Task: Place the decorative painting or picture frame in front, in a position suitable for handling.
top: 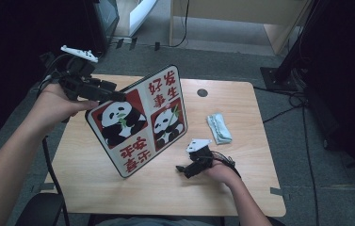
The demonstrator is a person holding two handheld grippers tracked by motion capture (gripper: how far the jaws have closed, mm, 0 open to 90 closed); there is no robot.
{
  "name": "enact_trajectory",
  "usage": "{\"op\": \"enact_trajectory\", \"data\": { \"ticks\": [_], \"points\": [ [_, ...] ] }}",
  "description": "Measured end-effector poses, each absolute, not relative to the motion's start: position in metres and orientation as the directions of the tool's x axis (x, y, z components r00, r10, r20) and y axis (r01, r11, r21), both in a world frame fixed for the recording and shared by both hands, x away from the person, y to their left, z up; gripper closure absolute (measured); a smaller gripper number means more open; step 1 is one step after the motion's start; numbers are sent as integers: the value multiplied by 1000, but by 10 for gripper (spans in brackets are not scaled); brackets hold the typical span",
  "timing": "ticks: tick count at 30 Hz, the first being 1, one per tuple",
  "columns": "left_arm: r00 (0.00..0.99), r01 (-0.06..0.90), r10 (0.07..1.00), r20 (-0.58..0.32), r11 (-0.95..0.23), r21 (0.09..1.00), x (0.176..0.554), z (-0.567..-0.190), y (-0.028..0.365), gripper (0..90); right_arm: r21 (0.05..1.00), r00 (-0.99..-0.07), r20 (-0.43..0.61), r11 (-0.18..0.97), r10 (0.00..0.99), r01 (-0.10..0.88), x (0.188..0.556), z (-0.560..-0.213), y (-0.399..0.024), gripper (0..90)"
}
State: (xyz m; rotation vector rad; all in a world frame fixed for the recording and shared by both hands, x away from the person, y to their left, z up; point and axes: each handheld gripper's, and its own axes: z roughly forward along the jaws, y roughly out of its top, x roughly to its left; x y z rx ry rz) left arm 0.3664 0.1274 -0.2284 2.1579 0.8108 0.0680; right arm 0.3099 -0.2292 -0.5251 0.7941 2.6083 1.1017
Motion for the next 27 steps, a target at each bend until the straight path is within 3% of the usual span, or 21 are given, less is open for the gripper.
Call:
{"op": "enact_trajectory", "data": {
  "ticks": [4,7,14,18,22,27],
  "points": [
    [796,516,569,-204,-464,720,361,-234,134,383,711,-835,24,578,549,400,310,-525,-229,0],
    [832,454,529,-168,-475,754,352,-240,140,383,711,-835,24,577,550,401,310,-525,-229,0],
    [817,469,550,-176,-455,757,346,-250,150,382,711,-831,25,574,556,406,311,-525,-229,7],
    [807,486,558,-193,-444,753,345,-255,156,379,723,-810,16,553,586,414,313,-520,-231,162],
    [801,488,572,-178,-452,747,342,-261,159,379,754,-787,5,515,617,409,317,-510,-239,134],
    [812,457,571,-120,-494,740,337,-265,158,374,761,-749,68,451,659,466,320,-500,-252,133]
  ]
}}
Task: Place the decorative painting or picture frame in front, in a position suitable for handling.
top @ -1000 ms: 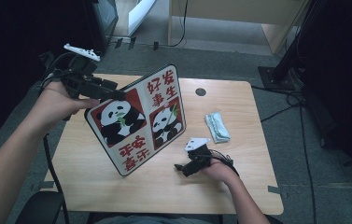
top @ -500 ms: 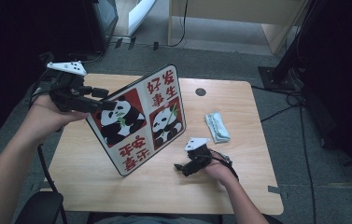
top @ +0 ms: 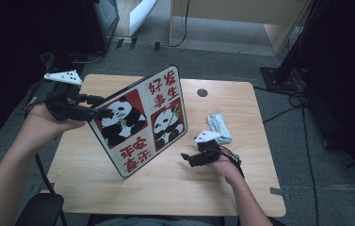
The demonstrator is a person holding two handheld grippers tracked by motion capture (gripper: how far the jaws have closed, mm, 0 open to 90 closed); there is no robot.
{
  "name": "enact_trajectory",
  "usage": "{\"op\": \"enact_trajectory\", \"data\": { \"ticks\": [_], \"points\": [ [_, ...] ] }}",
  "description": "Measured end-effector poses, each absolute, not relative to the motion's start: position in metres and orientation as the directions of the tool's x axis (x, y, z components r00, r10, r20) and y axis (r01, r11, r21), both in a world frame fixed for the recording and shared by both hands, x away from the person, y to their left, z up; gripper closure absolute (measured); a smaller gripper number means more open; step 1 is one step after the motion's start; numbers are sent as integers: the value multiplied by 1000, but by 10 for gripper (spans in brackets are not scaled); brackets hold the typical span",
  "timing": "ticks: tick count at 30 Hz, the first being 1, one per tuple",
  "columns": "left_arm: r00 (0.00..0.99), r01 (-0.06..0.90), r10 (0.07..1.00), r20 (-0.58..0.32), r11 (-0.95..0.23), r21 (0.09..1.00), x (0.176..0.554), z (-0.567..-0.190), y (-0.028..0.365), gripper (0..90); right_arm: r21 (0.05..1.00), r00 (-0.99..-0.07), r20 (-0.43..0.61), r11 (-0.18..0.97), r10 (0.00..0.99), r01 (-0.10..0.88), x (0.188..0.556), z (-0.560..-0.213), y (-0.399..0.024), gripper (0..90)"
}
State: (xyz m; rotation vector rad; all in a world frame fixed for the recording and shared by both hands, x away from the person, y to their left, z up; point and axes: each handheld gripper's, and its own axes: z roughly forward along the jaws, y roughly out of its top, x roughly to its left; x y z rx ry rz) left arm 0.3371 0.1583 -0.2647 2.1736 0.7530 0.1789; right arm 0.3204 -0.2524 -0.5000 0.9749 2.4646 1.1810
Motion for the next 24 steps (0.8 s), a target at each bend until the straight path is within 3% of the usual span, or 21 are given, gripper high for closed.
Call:
{"op": "enact_trajectory", "data": {
  "ticks": [12,13,16,24],
  "points": [
    [790,497,588,-176,-445,745,328,-285,165,378,763,-694,50,421,718,491,331,-481,-281,134],
    [783,502,596,-178,-437,747,325,-289,167,378,765,-698,59,417,714,491,334,-479,-288,194],
    [781,494,599,-178,-418,762,320,-294,170,382,760,-687,71,406,723,507,339,-477,-296,220],
    [766,507,611,-199,-384,772,312,-312,176,383,777,-624,50,363,780,515,353,-474,-313,178]
  ]
}}
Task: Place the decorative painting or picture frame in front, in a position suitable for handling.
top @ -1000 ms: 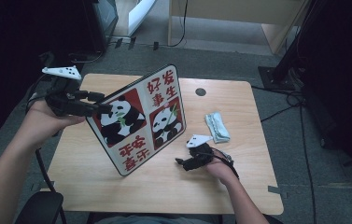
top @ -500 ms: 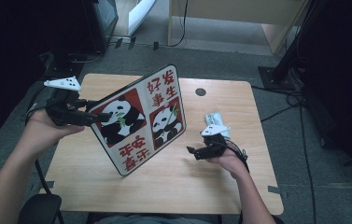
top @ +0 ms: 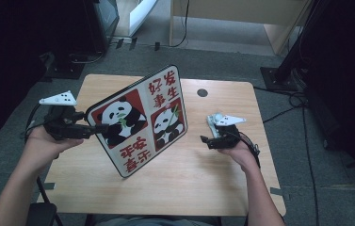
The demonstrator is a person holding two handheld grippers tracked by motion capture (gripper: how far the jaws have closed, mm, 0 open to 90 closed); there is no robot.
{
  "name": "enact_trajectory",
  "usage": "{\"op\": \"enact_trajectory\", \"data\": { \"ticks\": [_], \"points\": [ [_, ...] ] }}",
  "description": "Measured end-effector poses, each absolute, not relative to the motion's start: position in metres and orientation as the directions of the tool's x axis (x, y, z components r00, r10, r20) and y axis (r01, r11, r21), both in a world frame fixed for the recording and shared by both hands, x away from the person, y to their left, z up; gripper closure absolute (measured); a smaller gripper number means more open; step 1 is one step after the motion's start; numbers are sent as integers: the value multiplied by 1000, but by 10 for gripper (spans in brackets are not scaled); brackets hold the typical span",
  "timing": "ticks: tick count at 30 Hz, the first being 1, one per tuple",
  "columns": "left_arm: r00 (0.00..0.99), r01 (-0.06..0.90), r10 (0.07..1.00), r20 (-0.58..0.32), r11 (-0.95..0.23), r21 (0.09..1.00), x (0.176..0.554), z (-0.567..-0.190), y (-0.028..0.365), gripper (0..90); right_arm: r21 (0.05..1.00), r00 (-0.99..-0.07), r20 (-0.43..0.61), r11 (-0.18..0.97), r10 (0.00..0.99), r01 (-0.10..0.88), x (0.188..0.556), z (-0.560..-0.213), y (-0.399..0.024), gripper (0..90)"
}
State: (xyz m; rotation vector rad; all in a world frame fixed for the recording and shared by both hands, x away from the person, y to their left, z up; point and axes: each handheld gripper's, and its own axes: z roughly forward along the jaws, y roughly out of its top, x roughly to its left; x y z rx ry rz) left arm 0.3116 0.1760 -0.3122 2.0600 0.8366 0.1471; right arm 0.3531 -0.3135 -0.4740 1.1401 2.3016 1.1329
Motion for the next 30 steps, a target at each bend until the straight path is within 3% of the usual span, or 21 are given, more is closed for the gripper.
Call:
{"op": "enact_trajectory", "data": {
  "ticks": [3,8,23,30],
  "points": [
    [761,510,618,-196,-383,770,310,-316,176,384,783,-609,43,352,792,512,357,-474,-318,177],
    [756,498,628,-183,-371,784,305,-327,176,404,797,-547,47,299,836,524,365,-474,-337,274],
    [763,500,606,-225,-334,799,296,-357,174,453,780,-451,58,241,890,577,381,-492,-356,398],
    [763,478,621,-179,-355,803,290,-364,171,520,779,-436,42,244,899,578,388,-500,-355,459]
  ]
}}
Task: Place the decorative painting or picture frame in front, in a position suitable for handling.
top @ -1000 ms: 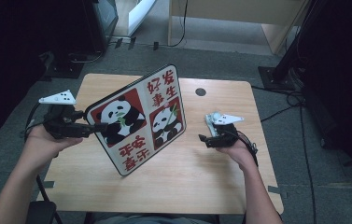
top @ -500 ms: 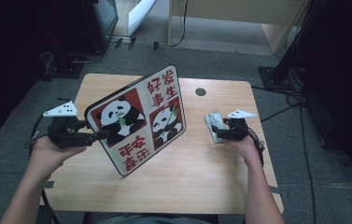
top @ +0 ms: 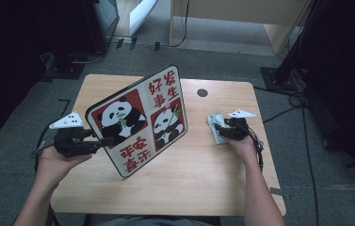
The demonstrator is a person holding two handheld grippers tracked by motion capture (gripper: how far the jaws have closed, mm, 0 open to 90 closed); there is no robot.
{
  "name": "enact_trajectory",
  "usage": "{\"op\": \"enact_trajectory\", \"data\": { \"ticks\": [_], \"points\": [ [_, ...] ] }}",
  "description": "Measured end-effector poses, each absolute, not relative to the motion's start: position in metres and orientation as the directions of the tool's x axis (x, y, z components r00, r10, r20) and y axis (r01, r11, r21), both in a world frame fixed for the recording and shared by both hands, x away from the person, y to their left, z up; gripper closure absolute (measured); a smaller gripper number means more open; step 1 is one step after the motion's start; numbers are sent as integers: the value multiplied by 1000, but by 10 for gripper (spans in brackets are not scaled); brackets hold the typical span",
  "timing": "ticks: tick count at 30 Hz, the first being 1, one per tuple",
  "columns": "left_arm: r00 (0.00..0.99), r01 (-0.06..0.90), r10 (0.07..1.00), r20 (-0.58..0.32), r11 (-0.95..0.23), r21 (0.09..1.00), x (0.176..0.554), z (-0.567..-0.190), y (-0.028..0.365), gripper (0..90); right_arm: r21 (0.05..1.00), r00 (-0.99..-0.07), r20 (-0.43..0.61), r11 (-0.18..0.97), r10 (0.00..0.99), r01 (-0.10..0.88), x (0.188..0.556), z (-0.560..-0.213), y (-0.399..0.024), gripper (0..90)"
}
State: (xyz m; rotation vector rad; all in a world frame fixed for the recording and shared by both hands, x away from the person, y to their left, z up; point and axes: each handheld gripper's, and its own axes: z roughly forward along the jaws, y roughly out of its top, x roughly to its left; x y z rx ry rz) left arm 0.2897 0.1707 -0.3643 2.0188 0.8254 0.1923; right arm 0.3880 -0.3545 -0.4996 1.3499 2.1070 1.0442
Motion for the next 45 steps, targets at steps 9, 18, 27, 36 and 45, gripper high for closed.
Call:
{"op": "enact_trajectory", "data": {
  "ticks": [9,18,27,36,45],
  "points": [
    [745,500,629,-221,-308,810,285,-376,173,568,735,-430,44,262,902,625,398,-513,-354,490],
    [751,487,627,-206,-316,814,282,-380,172,642,743,-408,8,267,913,613,398,-517,-351,488],
    [751,498,616,-235,-296,815,284,-380,173,674,766,-385,36,222,922,603,397,-523,-354,420],
    [749,507,614,-251,-286,813,289,-382,170,669,770,-392,52,213,918,601,394,-523,-354,559],
    [757,507,601,-257,-292,811,292,-385,168,670,724,-366,93,189,926,663,394,-515,-349,751]
  ]
}}
